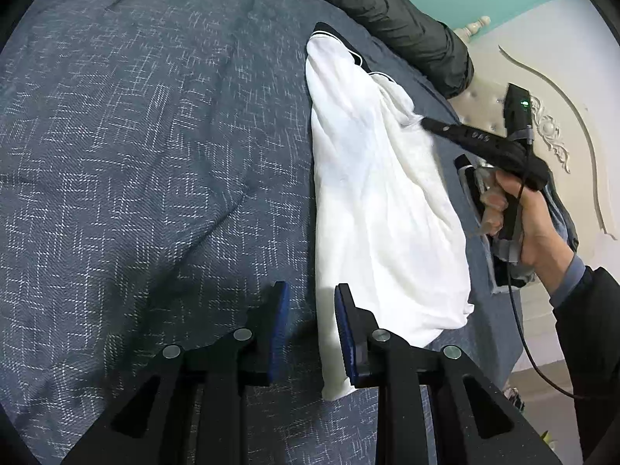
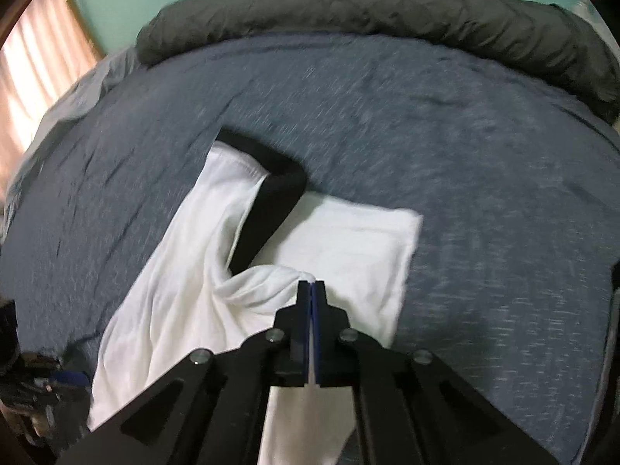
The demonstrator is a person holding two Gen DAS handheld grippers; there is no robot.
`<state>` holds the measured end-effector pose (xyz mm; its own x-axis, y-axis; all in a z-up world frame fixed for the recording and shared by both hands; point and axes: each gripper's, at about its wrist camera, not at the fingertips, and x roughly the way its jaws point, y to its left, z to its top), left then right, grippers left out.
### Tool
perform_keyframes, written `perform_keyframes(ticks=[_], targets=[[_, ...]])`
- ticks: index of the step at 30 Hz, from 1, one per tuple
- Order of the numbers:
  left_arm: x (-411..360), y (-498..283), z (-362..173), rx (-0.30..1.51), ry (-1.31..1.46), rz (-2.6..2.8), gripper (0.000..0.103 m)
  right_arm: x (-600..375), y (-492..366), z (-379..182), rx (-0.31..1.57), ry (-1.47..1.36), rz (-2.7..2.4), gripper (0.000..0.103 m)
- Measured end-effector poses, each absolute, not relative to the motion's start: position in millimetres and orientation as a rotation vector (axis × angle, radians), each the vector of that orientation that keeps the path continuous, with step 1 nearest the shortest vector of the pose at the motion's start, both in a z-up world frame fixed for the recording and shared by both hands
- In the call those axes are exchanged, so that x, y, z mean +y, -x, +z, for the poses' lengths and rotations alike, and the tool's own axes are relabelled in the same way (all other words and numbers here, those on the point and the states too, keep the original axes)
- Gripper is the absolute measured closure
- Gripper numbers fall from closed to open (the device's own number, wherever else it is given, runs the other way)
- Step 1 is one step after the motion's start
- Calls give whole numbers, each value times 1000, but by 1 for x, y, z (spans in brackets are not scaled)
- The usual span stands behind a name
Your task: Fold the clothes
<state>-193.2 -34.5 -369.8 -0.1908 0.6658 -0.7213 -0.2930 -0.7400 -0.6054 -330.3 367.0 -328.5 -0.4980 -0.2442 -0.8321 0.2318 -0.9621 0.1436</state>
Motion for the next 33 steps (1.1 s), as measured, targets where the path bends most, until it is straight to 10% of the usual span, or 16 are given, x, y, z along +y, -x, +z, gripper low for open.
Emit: perform_keyframes(ticks=[17,23,28,33], targets=[[-27,191,-372,-435,1453,1975,77,412,337,-335,-212,-1494,-2663,101],[-23,190,-374,-423,1459,1972,77,367,345,-312,-41,-1345,-2569,64],[-15,187,-379,-391,1467,1956,76,367,361,-316,-27,-1381,-2607,64],[-4,184,-388,-322,1492,1947,78,368,376,-320,-14,-1419,-2645,100]])
